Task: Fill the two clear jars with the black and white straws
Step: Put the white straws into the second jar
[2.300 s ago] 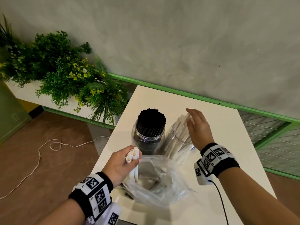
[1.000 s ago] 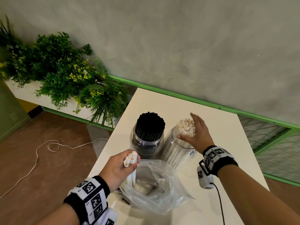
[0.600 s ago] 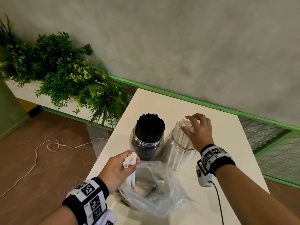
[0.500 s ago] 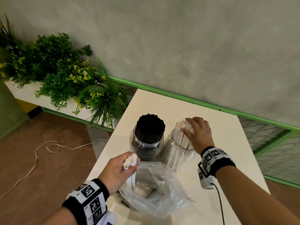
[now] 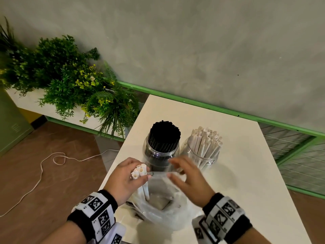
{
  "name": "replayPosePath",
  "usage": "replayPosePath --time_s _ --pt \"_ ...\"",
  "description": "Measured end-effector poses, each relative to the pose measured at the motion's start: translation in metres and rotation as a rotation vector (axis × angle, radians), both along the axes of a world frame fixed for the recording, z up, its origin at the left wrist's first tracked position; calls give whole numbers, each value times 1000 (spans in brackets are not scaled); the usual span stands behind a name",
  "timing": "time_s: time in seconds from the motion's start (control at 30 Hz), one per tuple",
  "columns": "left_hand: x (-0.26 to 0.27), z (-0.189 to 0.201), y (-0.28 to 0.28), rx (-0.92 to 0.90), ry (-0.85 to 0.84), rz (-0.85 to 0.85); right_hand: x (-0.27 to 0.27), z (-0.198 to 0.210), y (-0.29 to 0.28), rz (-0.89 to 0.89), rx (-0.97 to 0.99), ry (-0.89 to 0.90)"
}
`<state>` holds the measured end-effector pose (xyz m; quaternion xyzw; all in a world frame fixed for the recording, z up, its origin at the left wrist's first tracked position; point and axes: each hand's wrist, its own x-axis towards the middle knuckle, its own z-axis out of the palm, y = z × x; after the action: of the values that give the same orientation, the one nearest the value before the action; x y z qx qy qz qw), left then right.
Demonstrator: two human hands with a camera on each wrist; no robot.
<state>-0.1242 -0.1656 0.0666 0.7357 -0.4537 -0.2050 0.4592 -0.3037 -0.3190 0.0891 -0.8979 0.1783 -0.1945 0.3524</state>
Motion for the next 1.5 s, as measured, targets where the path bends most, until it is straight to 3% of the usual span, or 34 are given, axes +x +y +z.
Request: replayPosePath --time_s 0.1,0.27,0.4,0.53,0.6,0.67,0.73,0.77,0.83,0.93,1.17,1.33,1.5 --pt "2 1 1 1 77 -4 13 -27 24 76 149 152" --pt "1 0 5 12 175 -53 35 -46 42 -25 59 315" --pt "-2 0 8 6 338 -91 49 -47 51 -71 56 305" --pt "-2 2 14 -19 459 -198 51 -47 50 -73 338 191" --pt "0 2 19 -19 345 -149 46 -46 48 -147 466 106" --pt "5 -3 25 67 38 -45 41 -40 44 -184 566 12" --pt "7 -14 29 282 -175 -47 33 -31 41 -211 622 -93" --pt "6 -20 29 401 -197 -75 27 -27 39 -227 639 -153" --pt "2 -29 29 531 -173 -128 17 -24 37 -285 663 -256" --pt "-4 -37 29 509 -185 -136 5 -28 36 -330 730 -349" --pt "-9 -37 23 524 -245 -139 -6 -31 33 -329 635 -239" --pt "-7 -33 25 485 -190 -159 -21 22 14 -353 559 -401" --pt "0 -2 13 171 -162 -47 -44 89 -29 -375 580 -705"
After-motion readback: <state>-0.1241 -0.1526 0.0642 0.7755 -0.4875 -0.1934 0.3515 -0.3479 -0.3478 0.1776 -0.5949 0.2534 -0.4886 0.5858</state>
